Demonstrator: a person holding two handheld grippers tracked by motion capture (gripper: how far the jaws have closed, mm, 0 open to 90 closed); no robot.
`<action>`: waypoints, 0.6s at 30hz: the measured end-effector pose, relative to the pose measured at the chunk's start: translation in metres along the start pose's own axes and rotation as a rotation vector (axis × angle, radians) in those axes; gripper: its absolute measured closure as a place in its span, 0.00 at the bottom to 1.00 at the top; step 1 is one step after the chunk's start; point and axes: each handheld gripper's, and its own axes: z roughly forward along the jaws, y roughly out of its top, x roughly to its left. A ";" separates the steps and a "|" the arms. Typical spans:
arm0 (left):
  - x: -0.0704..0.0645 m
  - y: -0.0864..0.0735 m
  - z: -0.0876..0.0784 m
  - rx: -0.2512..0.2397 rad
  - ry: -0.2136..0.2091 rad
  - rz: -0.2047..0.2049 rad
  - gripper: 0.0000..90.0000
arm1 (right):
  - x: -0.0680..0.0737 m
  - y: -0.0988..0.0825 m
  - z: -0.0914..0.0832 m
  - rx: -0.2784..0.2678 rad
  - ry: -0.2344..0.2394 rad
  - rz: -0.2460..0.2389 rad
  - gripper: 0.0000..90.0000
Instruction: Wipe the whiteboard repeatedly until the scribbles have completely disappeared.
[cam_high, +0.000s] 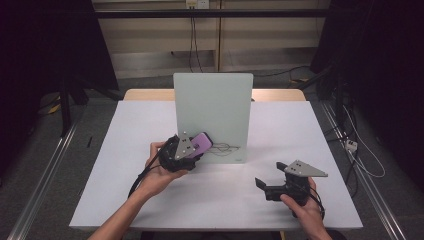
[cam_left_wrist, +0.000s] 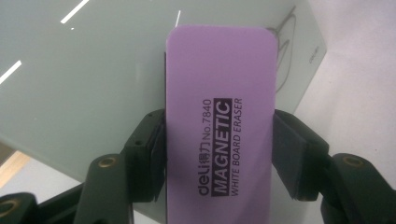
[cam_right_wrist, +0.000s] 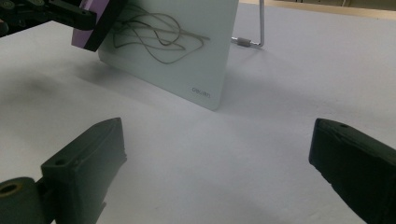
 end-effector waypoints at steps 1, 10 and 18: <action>0.000 0.000 0.001 -0.005 0.001 -0.006 0.45 | 0.000 0.000 0.000 0.000 0.000 0.000 0.04; -0.004 0.002 0.004 -0.004 -0.012 -0.043 0.46 | 0.001 0.000 -0.001 -0.001 0.010 -0.003 0.04; -0.006 0.012 0.010 -0.015 -0.020 -0.043 0.46 | 0.000 0.000 -0.001 -0.002 0.011 -0.002 0.04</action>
